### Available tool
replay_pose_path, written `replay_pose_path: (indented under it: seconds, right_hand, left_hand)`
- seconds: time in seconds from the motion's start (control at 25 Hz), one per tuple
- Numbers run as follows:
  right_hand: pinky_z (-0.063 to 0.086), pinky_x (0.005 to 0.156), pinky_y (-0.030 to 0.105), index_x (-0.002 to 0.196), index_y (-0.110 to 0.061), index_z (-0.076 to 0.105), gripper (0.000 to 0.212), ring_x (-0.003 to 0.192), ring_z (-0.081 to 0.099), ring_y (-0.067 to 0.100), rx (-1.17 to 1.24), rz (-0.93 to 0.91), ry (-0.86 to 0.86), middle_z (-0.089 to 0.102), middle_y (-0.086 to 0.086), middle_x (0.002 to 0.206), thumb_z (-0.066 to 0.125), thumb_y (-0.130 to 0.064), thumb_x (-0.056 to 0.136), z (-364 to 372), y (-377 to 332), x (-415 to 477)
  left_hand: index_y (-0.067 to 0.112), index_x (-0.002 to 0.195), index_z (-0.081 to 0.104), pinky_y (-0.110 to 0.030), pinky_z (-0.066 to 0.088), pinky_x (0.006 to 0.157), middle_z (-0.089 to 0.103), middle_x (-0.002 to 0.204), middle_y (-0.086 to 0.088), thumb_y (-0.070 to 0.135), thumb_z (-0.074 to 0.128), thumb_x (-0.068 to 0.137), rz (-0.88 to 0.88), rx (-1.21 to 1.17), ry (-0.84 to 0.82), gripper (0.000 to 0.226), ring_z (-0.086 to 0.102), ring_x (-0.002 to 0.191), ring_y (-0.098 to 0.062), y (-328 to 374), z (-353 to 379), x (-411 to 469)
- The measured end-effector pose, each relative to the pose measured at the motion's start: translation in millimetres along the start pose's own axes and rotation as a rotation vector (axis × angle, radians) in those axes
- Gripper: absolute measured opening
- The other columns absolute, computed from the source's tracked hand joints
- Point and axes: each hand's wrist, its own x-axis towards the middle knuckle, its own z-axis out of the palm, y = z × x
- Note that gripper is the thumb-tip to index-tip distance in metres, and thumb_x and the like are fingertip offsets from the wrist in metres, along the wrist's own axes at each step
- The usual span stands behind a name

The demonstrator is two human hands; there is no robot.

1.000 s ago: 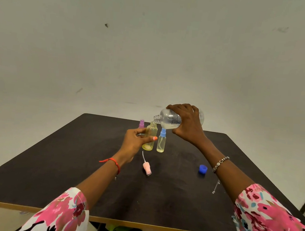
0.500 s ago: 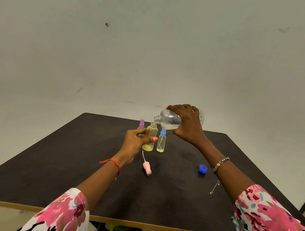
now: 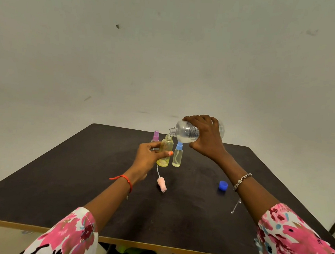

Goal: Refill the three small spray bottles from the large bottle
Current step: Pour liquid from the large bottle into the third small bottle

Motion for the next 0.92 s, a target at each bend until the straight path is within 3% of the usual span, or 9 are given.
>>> replay_pose_path:
  seconds: [0.16,0.6,0.92]
  right_hand:
    - [0.027,0.098,0.044,0.115,-0.016,0.059,0.053,0.108,0.053,0.030,-0.006,-0.006,-0.003,0.066,0.004,0.111,0.062,-0.027,0.063,0.1,0.1,0.2]
    - [0.025,0.099,0.045,0.116,-0.014,0.058,0.054,0.110,0.052,0.031,0.017,-0.006,-0.019,0.065,0.006,0.113,0.066,-0.025,0.064,0.1,-2.0,-0.7]
    - [0.025,0.100,0.043,0.116,-0.016,0.059,0.054,0.109,0.052,0.028,-0.004,0.001,-0.016,0.065,0.003,0.113,0.058,-0.031,0.063,0.2,-2.3,-2.0]
  left_hand:
    - [0.009,0.110,0.063,-0.026,0.052,0.077,0.065,0.109,-0.010,0.007,0.075,0.069,-0.006,0.010,0.007,0.043,0.062,0.103,-0.024,0.7,0.5,0.2]
    - [0.008,0.112,0.062,-0.042,0.050,0.094,0.064,0.114,-0.014,0.006,0.075,0.069,-0.028,0.033,0.017,0.045,0.060,0.107,-0.027,-0.6,-1.8,-0.3]
    - [0.009,0.110,0.063,-0.044,0.049,0.095,0.065,0.111,-0.013,0.008,0.077,0.067,-0.027,0.048,0.023,0.046,0.061,0.106,-0.026,-1.7,-1.8,-1.3]
